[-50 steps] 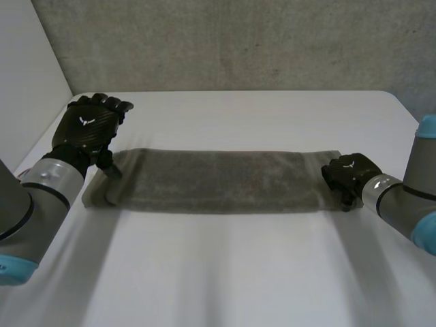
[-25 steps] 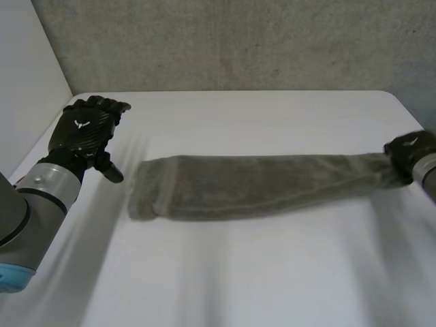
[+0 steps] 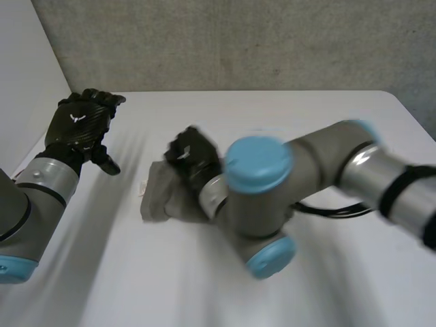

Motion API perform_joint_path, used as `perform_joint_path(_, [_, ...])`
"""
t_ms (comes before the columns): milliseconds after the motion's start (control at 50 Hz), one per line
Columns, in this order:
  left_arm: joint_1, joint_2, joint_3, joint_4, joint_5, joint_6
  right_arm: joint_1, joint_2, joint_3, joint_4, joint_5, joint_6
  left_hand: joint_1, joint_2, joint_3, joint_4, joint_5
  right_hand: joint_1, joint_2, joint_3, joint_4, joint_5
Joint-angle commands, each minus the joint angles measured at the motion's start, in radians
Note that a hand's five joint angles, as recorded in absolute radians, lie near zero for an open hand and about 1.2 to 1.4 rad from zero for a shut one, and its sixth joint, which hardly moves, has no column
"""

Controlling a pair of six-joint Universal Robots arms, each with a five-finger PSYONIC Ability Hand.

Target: Fold the towel.

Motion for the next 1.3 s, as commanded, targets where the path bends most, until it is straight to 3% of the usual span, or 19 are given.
perform_joint_path(20, [0.001, -0.030, -0.003, 0.009, -0.001, 0.000, 0.038, 0.093, -0.055, -0.013, -0.008, 0.034, -0.079, -0.073, -0.066, -0.087, -0.214, -0.764, -0.751, -0.804, -0.802, -0.795])
perform_joint_path(40, [0.001, -0.030, -0.003, 0.009, -0.001, 0.000, 0.038, 0.093, -0.055, -0.013, -0.008, 0.034, -0.079, -0.073, -0.066, -0.087, -0.214, -0.770, -0.757, -0.811, -0.809, -0.801])
perform_joint_path(60, [0.001, -0.031, -0.003, 0.009, 0.000, 0.000, 0.036, 0.087, -0.050, -0.012, -0.002, 0.054, -0.079, -0.073, -0.066, -0.087, -0.214, -1.118, -1.105, -1.158, -1.156, -1.149])
perform_joint_path(140, [0.001, -0.033, -0.004, 0.010, 0.000, 0.002, 0.019, 0.051, -0.025, 0.004, 0.006, 0.091, -0.079, -0.073, -0.066, -0.087, -0.214, -1.118, -1.105, -1.158, -1.156, -1.149])
perform_joint_path(240, [0.001, -0.031, -0.009, 0.010, 0.000, 0.002, -0.048, -0.119, 0.117, 0.081, 0.001, 0.150, -0.079, -0.073, -0.066, -0.087, -0.214, -1.118, -1.105, -1.158, -1.156, -1.149])
perform_joint_path(280, [0.001, -0.031, -0.011, 0.010, 0.000, 0.000, -0.121, -0.215, 0.241, 0.111, -0.006, 0.164, -0.079, -0.073, -0.066, -0.087, -0.214, -1.118, -1.105, -1.158, -1.156, -1.149])
perform_joint_path(400, [-0.001, -0.030, -0.014, 0.012, 0.000, 0.002, -0.255, -0.318, 0.474, 0.114, -0.016, 0.157, -0.079, -0.073, -0.066, -0.087, -0.214, -1.105, -1.093, -1.146, -1.144, -1.136])
perform_joint_path(500, [-0.011, -0.031, -0.014, 0.012, 0.002, 0.002, -0.339, -0.343, 0.583, 0.099, -0.028, 0.153, -0.079, -0.073, -0.066, -0.087, -0.214, -0.829, -0.816, -0.870, -0.868, -0.860])
perform_joint_path(620, [-0.042, -0.046, 0.003, 0.015, 0.008, 0.005, -0.383, -0.338, 0.634, 0.065, -0.101, 0.163, -0.079, -0.073, -0.066, -0.087, -0.214, -0.773, -0.760, -0.814, -0.812, -0.804])
perform_joint_path(720, [-0.155, -0.160, 0.126, 0.006, 0.045, 0.002, -0.378, -0.344, 0.657, 0.024, -0.105, 0.167, -0.029, -0.023, -0.017, -0.037, -0.164, -0.737, -0.725, -0.778, -0.776, -0.769])
perform_joint_path(900, [-0.228, -0.343, 0.266, -0.048, 0.051, 0.026, -0.379, -0.358, 0.705, -0.062, -0.101, 0.175, 0.068, 0.074, 0.080, 0.060, -0.067, -0.737, -0.725, -0.778, -0.776, -0.768])
perform_joint_path(1000, [-0.232, -0.401, 0.293, -0.128, 0.053, 0.094, -0.381, -0.364, 0.714, -0.065, -0.101, 0.175, 0.141, 0.147, 0.154, 0.134, 0.006, -0.740, -0.728, -0.781, -0.779, -0.771])
perform_joint_path(1100, [-0.232, -0.419, 0.279, -0.174, 0.050, 0.274, -0.379, -0.364, 0.712, -0.065, -0.101, 0.175, 0.159, 0.165, 0.171, 0.151, 0.024, -0.740, -0.728, -0.781, -0.779, -0.771])
perform_joint_path(1300, [-0.231, -0.399, 0.249, -0.177, 0.043, 0.336, -0.381, -0.351, 0.709, -0.067, -0.101, 0.175, 0.261, 0.267, 0.274, 0.254, 0.126, -0.740, -0.728, -0.781, -0.779, -0.771])
